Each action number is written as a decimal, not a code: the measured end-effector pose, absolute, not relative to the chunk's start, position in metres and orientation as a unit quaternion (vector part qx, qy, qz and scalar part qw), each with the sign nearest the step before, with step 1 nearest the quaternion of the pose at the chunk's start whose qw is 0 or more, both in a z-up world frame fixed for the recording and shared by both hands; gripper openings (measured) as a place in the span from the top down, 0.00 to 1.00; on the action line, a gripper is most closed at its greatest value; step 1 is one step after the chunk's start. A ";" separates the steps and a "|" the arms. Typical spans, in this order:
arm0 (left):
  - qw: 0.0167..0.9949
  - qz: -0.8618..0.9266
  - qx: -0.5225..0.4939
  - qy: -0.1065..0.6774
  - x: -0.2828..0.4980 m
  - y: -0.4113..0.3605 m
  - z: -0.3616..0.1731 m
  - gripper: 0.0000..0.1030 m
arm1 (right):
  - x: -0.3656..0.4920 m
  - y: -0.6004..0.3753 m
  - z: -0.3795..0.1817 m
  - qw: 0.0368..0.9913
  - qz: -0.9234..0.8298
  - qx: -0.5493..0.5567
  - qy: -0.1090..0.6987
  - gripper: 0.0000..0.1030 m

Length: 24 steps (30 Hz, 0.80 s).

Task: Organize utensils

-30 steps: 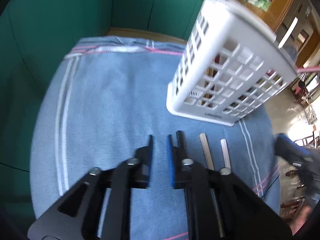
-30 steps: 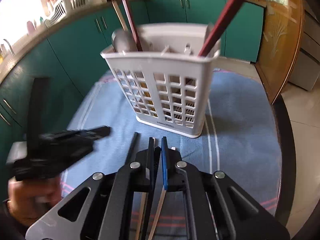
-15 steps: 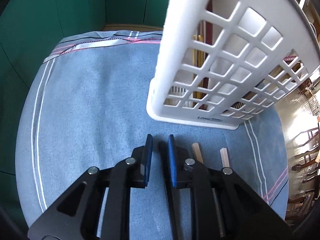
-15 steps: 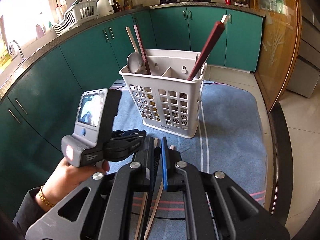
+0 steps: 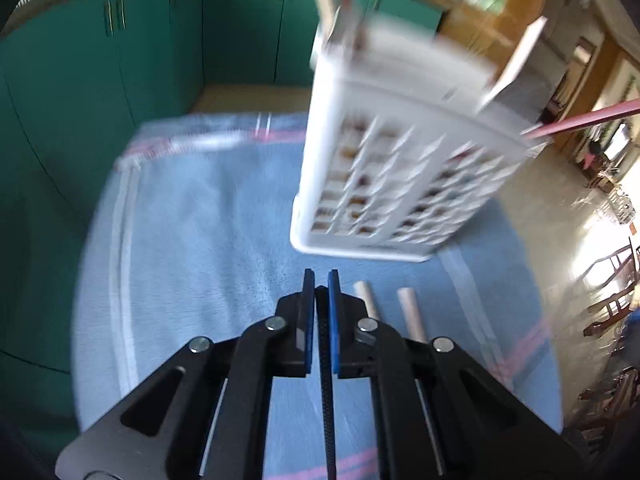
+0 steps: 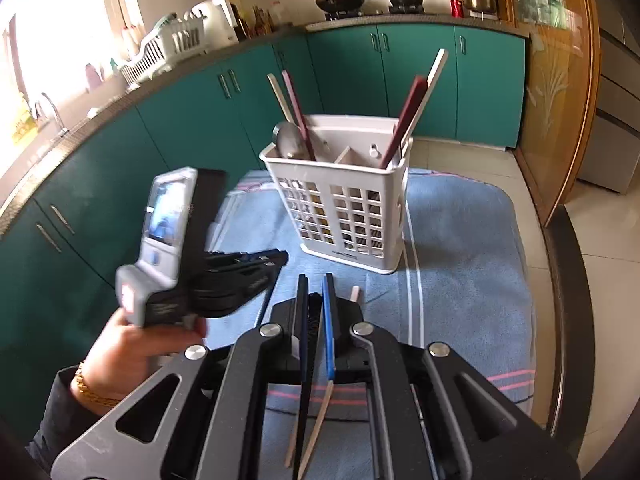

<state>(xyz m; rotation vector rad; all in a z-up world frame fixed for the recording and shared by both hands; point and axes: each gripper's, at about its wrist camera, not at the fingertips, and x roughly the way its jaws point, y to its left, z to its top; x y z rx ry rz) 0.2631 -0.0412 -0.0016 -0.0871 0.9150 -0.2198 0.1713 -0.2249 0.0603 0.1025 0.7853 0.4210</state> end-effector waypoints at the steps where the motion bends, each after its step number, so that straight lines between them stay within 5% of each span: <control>1: 0.897 -0.115 -0.037 0.425 0.250 -0.041 0.015 0.94 | 0.165 -0.228 0.064 0.902 0.209 0.057 0.374 0.93; 13: 0.965 -0.150 -0.013 0.215 0.090 -0.032 0.165 0.94 | 0.080 -0.254 0.141 0.929 0.231 0.089 0.277 0.93; 24: 0.969 -0.138 -0.015 0.203 0.074 -0.019 0.174 0.94 | 0.056 -0.248 0.197 0.950 0.213 0.048 0.222 0.94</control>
